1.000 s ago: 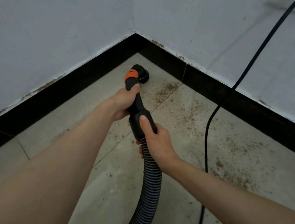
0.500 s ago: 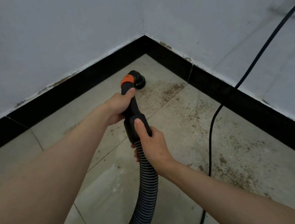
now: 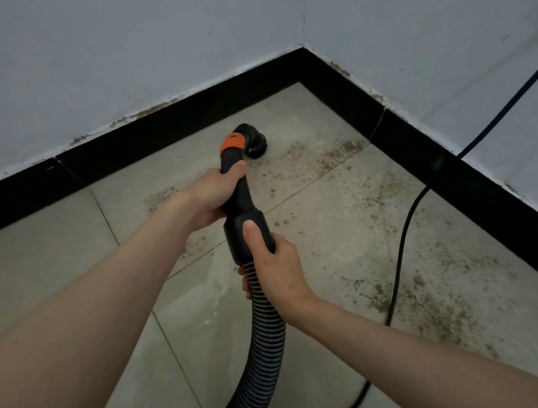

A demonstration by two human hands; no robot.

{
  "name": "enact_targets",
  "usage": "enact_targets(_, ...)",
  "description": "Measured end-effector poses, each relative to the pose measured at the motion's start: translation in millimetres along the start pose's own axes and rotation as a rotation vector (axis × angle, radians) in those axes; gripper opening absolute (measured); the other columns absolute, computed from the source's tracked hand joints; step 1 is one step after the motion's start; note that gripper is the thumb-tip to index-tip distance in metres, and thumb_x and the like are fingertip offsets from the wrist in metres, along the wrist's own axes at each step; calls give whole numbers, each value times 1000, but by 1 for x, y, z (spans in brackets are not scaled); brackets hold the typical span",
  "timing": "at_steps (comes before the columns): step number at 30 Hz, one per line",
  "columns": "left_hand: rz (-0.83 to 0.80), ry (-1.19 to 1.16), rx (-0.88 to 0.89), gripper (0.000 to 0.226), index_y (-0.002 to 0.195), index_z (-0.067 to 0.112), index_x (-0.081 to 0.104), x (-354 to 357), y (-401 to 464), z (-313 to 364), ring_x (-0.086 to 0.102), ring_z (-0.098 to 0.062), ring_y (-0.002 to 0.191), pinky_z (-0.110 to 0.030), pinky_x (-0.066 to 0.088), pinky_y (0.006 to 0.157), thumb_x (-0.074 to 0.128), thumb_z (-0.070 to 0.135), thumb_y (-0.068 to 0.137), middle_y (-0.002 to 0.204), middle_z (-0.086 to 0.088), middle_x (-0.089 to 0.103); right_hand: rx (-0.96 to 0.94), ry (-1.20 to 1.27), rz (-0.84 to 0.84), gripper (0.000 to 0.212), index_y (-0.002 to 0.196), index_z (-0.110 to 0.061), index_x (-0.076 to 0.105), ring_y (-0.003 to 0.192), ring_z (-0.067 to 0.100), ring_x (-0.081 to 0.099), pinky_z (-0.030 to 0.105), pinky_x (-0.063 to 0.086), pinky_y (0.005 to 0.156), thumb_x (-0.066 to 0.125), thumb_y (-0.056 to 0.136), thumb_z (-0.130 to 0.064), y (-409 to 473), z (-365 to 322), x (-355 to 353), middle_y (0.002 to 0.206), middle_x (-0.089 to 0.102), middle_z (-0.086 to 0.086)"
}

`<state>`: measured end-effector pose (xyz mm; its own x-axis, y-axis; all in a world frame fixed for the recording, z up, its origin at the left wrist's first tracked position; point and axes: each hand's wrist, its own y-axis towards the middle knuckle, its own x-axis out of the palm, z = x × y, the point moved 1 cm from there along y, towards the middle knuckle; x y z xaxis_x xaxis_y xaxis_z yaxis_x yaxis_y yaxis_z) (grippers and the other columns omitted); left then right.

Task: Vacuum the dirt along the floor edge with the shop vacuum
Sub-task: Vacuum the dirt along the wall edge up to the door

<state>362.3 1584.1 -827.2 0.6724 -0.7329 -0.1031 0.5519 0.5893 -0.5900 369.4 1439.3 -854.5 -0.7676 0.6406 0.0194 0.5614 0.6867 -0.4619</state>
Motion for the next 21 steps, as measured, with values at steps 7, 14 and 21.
enact_targets(7, 37, -97, -8, 27, 95, 9, 47, -17, -24, -19, 49, -17, 72, -26, 45, 63, 43, 35, 99, 84, -6, 47, 22, -29, -52, 43, 90, -6, 57, 47, 17, 55, 27, 48, 45, 52, 95, -48, -20, 6, 13, 67, 58, 11)
enact_targets(14, 60, -333, -64, 21, 89, 10, 47, -19, -44, -43, 48, -16, 65, -27, 46, 60, 49, 29, 97, 76, -5, 45, -1, -114, -132, 40, 86, -4, 55, 42, 15, 53, 26, 45, 42, 50, 96, -43, -37, 14, 4, 60, 57, 7)
enact_targets(21, 34, -393, -28, 20, 96, 10, 49, -27, -54, -46, 56, -17, 72, -28, 52, 63, 53, 30, 95, 84, -5, 51, 45, -46, -223, 48, 85, 2, 57, 43, 21, 51, 28, 45, 44, 46, 98, -43, -37, 10, -2, 61, 55, 16)
